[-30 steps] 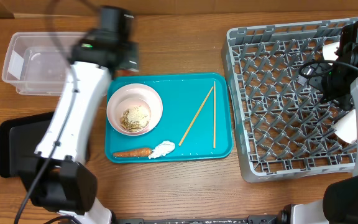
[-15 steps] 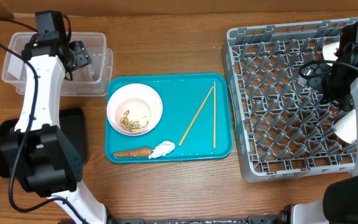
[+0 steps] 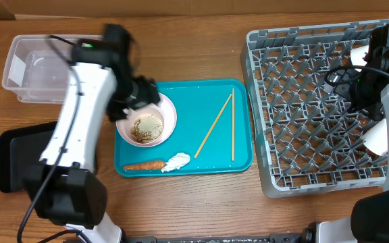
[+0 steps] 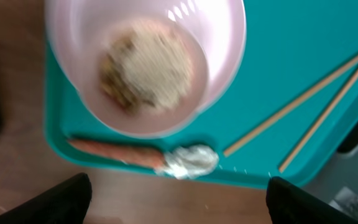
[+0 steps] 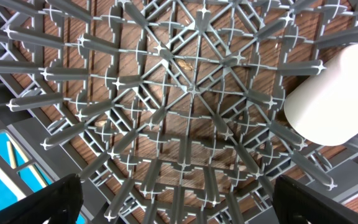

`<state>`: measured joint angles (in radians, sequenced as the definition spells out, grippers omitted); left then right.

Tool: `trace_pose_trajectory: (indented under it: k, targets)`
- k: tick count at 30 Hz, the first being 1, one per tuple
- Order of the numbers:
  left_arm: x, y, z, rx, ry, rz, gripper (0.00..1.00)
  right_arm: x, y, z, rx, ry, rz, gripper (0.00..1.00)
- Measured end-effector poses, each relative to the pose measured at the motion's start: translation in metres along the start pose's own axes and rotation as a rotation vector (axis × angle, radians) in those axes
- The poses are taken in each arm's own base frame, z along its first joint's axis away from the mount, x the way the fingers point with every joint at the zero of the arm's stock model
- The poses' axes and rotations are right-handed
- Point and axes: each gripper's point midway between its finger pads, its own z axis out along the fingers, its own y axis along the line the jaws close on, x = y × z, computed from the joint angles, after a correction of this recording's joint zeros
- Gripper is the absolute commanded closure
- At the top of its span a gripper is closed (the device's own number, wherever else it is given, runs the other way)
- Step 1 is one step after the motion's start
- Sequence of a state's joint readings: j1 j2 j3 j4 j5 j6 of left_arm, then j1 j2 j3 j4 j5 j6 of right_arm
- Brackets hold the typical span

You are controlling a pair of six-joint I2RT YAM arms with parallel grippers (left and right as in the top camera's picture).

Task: Sort waste into correct bins and load items into the dishwasher
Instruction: 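Grasp the white tissue on the tray with the left gripper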

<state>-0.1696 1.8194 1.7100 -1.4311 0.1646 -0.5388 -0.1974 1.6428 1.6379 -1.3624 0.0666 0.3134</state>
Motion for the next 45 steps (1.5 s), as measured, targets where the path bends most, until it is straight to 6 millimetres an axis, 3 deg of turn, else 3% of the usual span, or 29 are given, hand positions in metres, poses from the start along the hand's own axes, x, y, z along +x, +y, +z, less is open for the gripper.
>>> trace_pose_trajectory:
  k: [8,13,18,29,31,35,36,41,45]
  targets:
    - [0.069,-0.020,0.069,-0.114,0.134,-0.005,0.12,0.001,0.000,0.000,0.001,0.002,0.000,0.00]
    - [0.093,-0.031,0.105,-0.124,0.133,0.086,0.15,0.002,-0.001,0.000,0.003,0.007,-0.001,0.00]
    - [0.110,-0.035,0.129,-0.155,0.106,0.176,0.17,0.002,-0.001,0.000,0.003,0.008,-0.001,0.00]
    - [0.099,-0.017,0.142,-0.235,0.020,0.196,0.28,0.002,-0.001,0.000,0.004,0.009,-0.001,0.00]
    - [0.100,-0.014,0.145,-0.237,0.024,0.196,0.44,0.002,-0.001,0.000,0.003,0.008,0.000,0.00]
    - [0.098,-0.017,0.147,-0.225,0.015,0.200,0.92,0.002,-0.001,0.000,0.003,0.008,-0.001,0.00]
    - [0.097,-0.017,0.147,-0.223,0.012,0.205,0.96,0.002,-0.001,0.000,0.003,0.009,-0.001,0.00]
    - [0.099,-0.016,0.146,-0.231,0.020,0.209,0.96,0.002,-0.001,0.000,0.003,0.009,0.000,0.00]
    - [0.092,-0.022,0.126,-0.236,0.023,0.224,0.96,0.002,-0.001,0.000,0.003,0.008,-0.001,0.00]
